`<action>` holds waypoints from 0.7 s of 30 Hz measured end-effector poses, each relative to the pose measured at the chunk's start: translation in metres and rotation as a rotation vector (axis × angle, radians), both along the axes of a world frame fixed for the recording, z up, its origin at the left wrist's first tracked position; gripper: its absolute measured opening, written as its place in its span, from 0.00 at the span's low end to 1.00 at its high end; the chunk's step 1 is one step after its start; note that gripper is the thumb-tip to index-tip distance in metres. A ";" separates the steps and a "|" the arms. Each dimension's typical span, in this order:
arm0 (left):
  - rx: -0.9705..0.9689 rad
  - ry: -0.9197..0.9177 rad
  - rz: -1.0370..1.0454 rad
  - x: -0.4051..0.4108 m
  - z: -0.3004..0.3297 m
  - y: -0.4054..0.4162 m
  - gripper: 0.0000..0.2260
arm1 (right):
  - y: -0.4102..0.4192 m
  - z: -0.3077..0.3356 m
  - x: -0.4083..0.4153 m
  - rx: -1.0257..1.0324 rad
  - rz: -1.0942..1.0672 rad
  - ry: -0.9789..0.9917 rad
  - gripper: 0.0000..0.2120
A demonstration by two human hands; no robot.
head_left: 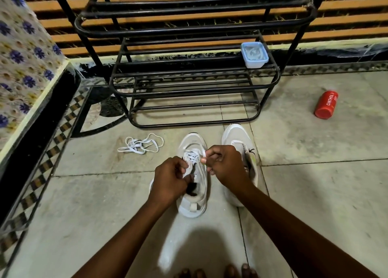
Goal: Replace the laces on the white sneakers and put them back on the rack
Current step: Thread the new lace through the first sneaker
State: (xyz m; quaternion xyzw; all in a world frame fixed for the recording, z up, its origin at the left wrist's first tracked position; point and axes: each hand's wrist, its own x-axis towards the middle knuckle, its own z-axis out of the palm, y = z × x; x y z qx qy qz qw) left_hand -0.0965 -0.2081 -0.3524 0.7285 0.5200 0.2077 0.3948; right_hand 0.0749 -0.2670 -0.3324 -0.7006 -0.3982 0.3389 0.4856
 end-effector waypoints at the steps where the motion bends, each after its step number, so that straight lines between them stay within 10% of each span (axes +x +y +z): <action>1: 0.014 0.006 0.014 0.000 -0.001 -0.001 0.11 | 0.001 -0.001 -0.002 0.002 -0.007 0.031 0.07; 21: -0.311 -0.227 0.211 -0.012 -0.011 0.011 0.06 | 0.017 -0.020 -0.037 0.037 -0.025 -0.100 0.09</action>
